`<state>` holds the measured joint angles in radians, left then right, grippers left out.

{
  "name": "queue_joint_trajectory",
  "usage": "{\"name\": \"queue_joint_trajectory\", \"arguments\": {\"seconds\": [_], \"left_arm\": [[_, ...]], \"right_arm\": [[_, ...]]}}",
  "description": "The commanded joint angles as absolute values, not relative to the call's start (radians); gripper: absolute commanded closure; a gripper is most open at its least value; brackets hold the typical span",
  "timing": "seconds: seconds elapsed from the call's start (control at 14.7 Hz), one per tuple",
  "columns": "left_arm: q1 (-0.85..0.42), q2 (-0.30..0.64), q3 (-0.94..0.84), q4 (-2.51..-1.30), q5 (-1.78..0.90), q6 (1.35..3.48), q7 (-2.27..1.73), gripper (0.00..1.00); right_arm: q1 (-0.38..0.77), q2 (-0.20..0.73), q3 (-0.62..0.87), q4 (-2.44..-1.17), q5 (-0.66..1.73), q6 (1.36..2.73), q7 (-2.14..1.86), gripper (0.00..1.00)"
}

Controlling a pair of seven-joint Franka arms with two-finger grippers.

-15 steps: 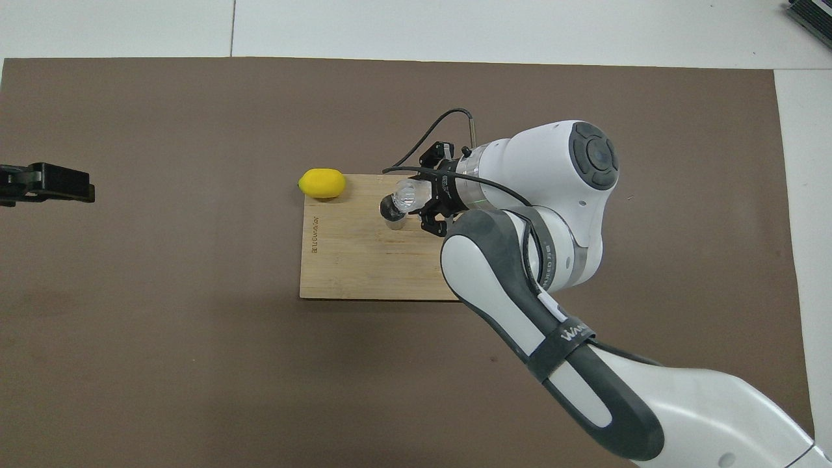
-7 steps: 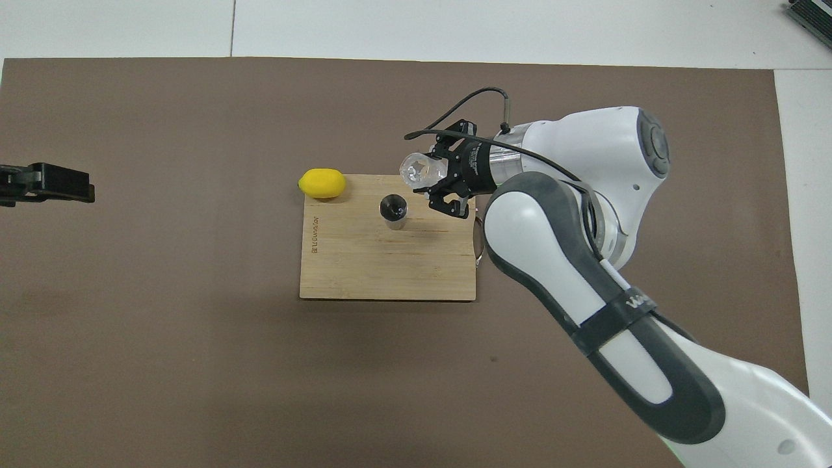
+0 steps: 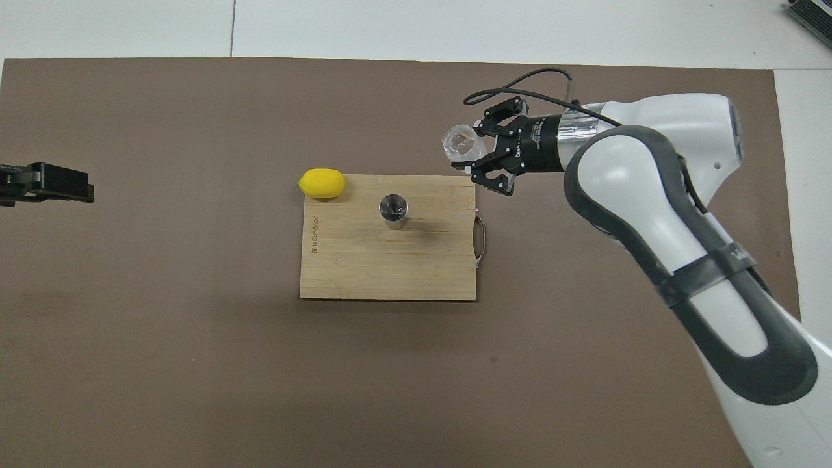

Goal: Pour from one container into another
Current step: 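Raise the glass upright and pull the right gripper back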

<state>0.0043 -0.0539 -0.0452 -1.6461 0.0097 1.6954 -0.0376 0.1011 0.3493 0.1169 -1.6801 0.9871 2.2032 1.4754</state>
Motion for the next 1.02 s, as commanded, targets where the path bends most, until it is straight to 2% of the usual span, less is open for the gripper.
{"name": "queue_joint_trajectory", "arguments": {"seconds": [0.0, 0.34, 0.68, 0.95], "left_arm": [[-0.015, -0.061, -0.032, -1.647, 0.020, 1.700, -0.052, 0.00], [-0.015, -0.051, -0.029, -1.647, 0.020, 1.700, -0.054, 0.00], [-0.015, -0.049, -0.029, -1.647, 0.020, 1.727, -0.055, 0.00], [-0.014, -0.049, -0.028, -1.647, 0.020, 1.746, -0.060, 0.00]], "right_arm": [[0.017, 0.318, 0.133, -1.724, 1.055, 2.140, 1.389, 1.00], [-0.112, 0.330, 0.135, -1.769, 1.160, 2.007, 1.221, 1.00], [-0.225, 0.409, 0.133, -1.785, 1.278, 1.861, 1.037, 1.00], [-0.307, 0.440, 0.135, -1.842, 1.278, 1.858, 0.953, 1.00]]}}
